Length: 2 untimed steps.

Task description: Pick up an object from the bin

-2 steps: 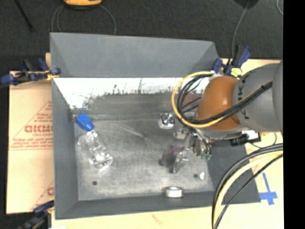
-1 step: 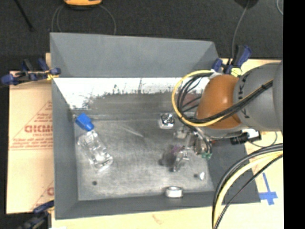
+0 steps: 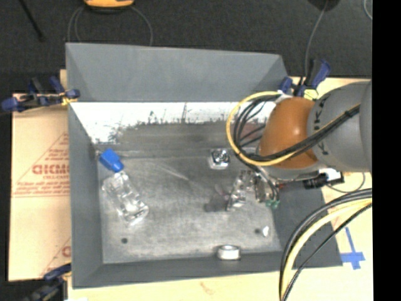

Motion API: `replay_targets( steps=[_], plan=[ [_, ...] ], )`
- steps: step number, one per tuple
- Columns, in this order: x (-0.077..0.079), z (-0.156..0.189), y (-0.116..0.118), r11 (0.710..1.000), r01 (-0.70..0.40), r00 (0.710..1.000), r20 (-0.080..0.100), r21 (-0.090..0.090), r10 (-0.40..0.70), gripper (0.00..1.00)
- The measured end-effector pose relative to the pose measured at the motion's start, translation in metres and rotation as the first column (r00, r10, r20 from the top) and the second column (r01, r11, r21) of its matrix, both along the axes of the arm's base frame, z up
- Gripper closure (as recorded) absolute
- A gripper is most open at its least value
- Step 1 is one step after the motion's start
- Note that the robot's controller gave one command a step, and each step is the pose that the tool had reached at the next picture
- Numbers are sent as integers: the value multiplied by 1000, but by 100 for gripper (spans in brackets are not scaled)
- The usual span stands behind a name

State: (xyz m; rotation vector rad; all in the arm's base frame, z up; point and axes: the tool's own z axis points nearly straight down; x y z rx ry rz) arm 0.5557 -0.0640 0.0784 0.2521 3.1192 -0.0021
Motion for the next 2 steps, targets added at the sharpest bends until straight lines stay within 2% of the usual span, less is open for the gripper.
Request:
replay_targets(
  steps=[1, 2],
  plan=[
    [2, 18, -2, 1000, -4, 1000, -5, 0, 4, 100],
    [4, 72, -3, 1000, -8, 1000, -3, 1, 8, 100]
  ],
)
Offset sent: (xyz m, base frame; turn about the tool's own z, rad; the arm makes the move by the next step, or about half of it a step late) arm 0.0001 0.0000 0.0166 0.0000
